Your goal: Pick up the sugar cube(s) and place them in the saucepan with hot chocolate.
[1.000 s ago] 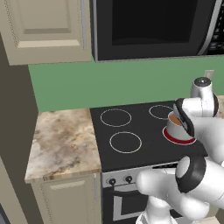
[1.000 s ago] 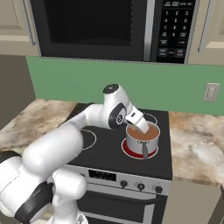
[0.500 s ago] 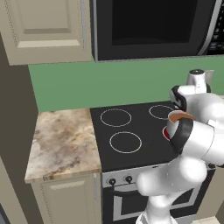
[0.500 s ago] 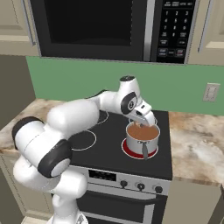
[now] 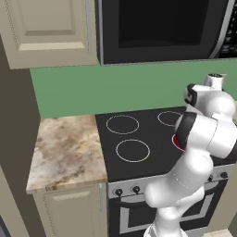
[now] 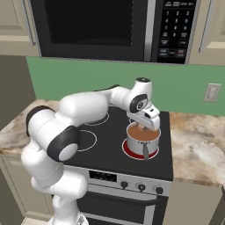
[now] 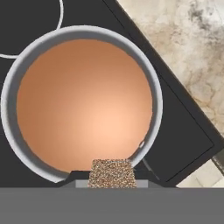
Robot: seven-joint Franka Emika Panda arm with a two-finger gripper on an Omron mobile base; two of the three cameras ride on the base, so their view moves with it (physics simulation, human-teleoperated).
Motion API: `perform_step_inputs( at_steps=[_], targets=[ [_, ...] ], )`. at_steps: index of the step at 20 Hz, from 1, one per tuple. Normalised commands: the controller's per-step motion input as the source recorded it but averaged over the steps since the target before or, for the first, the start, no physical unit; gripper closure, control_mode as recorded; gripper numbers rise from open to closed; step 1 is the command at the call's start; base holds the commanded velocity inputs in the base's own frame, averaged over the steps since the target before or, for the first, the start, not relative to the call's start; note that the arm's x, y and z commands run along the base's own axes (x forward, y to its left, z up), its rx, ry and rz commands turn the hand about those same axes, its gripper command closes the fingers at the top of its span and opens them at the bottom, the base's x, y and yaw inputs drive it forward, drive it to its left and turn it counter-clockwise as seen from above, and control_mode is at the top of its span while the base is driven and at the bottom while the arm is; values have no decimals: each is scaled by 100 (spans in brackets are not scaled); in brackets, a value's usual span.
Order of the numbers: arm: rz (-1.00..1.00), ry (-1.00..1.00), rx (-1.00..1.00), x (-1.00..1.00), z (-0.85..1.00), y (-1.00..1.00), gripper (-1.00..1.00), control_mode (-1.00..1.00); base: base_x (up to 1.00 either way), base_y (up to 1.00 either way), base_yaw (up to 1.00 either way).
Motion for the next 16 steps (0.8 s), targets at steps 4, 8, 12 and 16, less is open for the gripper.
perform_step_inputs(
  at_steps=[4, 8, 12, 16],
  targets=[
    [2, 10, 3, 14, -29, 0, 100, -100, 0, 0, 0],
    [3, 6, 0, 13, -32, 0, 100, -100, 0, 0, 0],
    [3, 3, 0, 14, -25, 0, 100, -100, 0, 0, 0],
    [5, 0, 2, 7, -10, 0, 100, -100, 0, 0, 0]
  ],
)
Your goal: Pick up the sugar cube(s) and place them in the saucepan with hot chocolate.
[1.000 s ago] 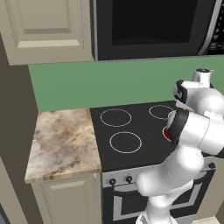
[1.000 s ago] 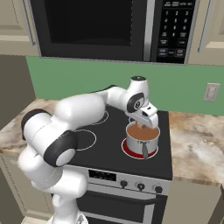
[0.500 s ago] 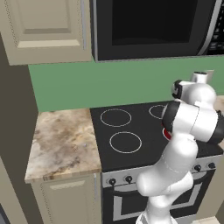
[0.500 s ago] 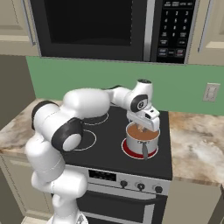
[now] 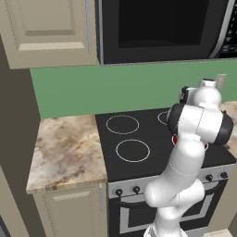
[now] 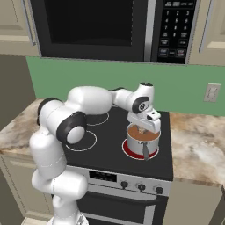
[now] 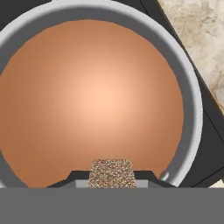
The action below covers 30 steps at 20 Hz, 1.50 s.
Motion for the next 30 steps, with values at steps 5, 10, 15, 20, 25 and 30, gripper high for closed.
perform_step_inputs(
  at_steps=[5, 10, 15, 20, 25, 30],
  targets=[
    [2, 0, 0, 0, -3, 0, -100, -100, 0, 0, 0],
    [0, 0, 0, 0, 0, 0, -100, -100, 0, 0, 0],
    [0, 0, 0, 0, 0, 1, -100, -100, 0, 0, 0],
    [3, 0, 0, 0, 0, 31, -100, -100, 0, 0, 0],
    [13, -18, -3, -18, 16, 54, -100, -100, 0, 0, 0],
    [14, -21, -2, -29, 20, 56, -100, -100, 0, 0, 0]
  ],
)
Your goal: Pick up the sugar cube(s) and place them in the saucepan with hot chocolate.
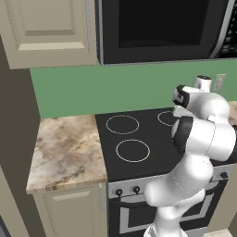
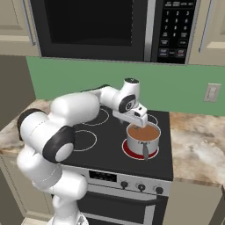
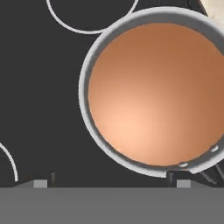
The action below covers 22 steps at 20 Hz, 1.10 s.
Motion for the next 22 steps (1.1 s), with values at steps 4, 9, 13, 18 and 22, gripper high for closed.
perform_step_inputs(
  at_steps=[4, 9, 13, 18, 22],
  targets=[
    [16, -7, -2, -24, 16, 68, -100, -100, 0, 0, 0],
    [19, -2, -8, -27, 22, 90, -100, -100, 0, 0, 0],
    [21, 0, -11, -31, 21, 99, -100, -100, 0, 0, 0],
    [21, 1, -6, -20, 3, 99, -100, -100, 0, 0, 0],
    [12, 4, 0, -1, -2, 75, -100, -100, 0, 0, 0]
  ],
)
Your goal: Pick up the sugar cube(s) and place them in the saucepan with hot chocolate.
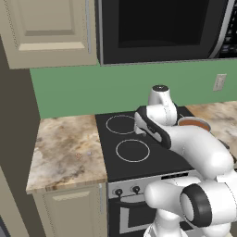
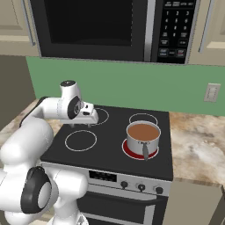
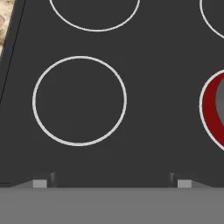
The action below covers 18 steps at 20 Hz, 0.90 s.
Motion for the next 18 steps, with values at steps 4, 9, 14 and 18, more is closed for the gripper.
perform_step_inputs(
  at_steps=[4, 9, 14, 18],
  targets=[
    [7, 2, 0, 0, 0, 73, -100, -100, 0, 0, 0],
    [1, 9, 0, 12, -12, 48, -100, -100, 0, 0, 0],
    [0, 8, 0, 13, -31, 53, -100, -100, 0, 0, 0],
    [-7, 6, 0, 8, -18, 48, -100, -100, 0, 0, 0]
  ],
)
